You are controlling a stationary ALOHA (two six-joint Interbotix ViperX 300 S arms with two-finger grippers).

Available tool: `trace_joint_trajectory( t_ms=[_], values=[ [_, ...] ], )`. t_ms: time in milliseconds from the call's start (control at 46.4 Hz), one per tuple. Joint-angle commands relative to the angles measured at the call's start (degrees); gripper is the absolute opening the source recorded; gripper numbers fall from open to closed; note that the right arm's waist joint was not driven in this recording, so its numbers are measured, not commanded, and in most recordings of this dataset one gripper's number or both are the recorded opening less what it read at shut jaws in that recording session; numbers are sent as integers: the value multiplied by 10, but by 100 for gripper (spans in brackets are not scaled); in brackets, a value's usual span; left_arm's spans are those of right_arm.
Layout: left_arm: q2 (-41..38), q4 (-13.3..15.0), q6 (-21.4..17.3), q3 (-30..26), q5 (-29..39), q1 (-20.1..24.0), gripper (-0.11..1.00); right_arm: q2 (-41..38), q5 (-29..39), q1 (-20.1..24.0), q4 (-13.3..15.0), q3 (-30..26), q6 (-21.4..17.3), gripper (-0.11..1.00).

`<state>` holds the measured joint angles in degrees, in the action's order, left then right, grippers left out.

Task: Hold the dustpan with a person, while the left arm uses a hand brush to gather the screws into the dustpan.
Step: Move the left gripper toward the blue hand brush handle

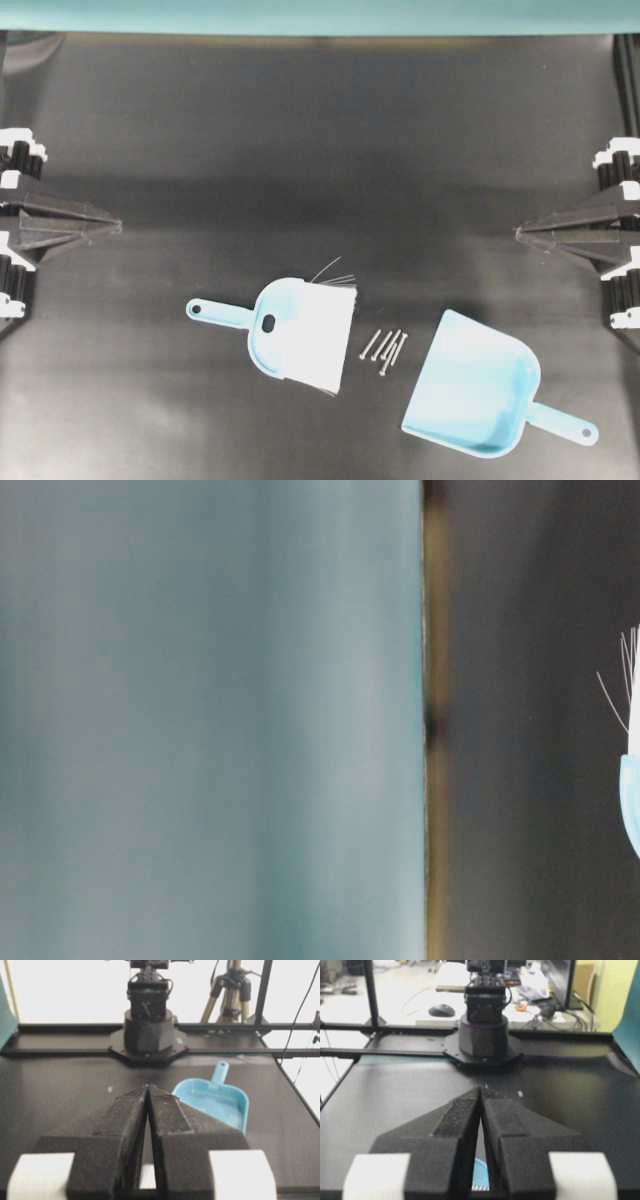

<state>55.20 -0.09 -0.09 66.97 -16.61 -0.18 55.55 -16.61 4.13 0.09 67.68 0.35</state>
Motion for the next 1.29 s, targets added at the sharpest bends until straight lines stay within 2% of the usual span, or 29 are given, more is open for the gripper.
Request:
trace_joint_trajectory(
  t_ms=[0,86,172,301,452,603,732,818,991,1077,1120,1270],
  values=[
    [-4,-25,17,-5,12,-11,5,3,-3,0,-3,-5,-4,4],
    [-5,-25,35,-8,39,-12,1,38,41,0,-2,9,-5,0],
    [-7,-25,42,-8,64,-12,0,87,128,0,-3,14,-9,0],
    [-35,-25,39,-6,76,-12,0,155,252,0,-1,21,-1,0],
    [-94,-26,25,-5,62,-11,0,210,345,0,3,35,0,0],
    [-166,-26,2,-4,65,-15,0,248,403,0,4,42,-4,0],
    [-232,-26,-4,-10,38,-17,2,267,410,0,3,57,-8,0],
    [-272,-26,-6,-4,-2,-18,16,279,407,0,0,70,-10,0],
    [-342,-26,-2,10,-85,-18,67,298,374,0,1,89,-3,0],
    [-388,-26,4,9,-129,-18,85,305,371,0,3,94,0,0],
    [-410,-26,4,6,-147,-18,87,308,372,0,3,96,1,0],
    [-493,-26,4,-2,-212,-18,83,308,372,0,4,105,0,0]
  ],
)
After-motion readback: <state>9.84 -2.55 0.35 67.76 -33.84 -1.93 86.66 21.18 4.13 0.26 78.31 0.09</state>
